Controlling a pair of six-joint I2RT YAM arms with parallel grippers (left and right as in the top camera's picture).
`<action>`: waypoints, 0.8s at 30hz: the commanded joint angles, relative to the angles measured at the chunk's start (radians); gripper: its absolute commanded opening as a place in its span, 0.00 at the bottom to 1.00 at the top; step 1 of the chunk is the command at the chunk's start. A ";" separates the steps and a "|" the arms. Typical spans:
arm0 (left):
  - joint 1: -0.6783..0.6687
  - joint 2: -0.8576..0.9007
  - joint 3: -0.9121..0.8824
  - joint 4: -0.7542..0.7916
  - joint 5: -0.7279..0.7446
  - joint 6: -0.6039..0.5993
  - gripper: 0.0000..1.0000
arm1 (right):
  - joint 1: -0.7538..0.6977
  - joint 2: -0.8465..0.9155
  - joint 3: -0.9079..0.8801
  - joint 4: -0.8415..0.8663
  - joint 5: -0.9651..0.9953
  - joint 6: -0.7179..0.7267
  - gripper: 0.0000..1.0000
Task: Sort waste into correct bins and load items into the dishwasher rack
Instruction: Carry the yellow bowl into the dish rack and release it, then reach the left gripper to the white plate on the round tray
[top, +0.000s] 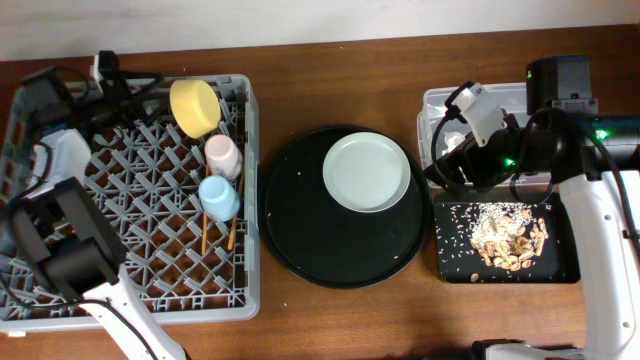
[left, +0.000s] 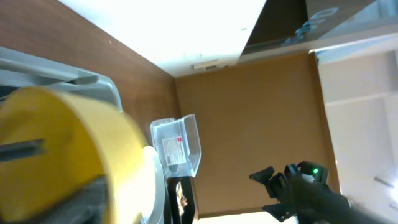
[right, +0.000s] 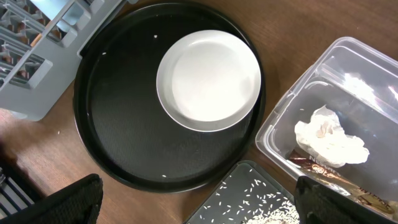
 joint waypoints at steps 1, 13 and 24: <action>0.055 0.021 0.008 0.000 0.011 -0.018 1.00 | -0.002 -0.008 0.019 0.000 0.008 -0.006 0.99; 0.114 -0.201 0.008 -0.042 -0.008 -0.040 0.99 | -0.002 -0.008 0.019 0.000 0.008 -0.006 0.99; -0.417 -0.573 0.008 -0.830 -1.074 0.506 1.00 | -0.002 -0.008 0.019 0.000 0.008 -0.006 0.99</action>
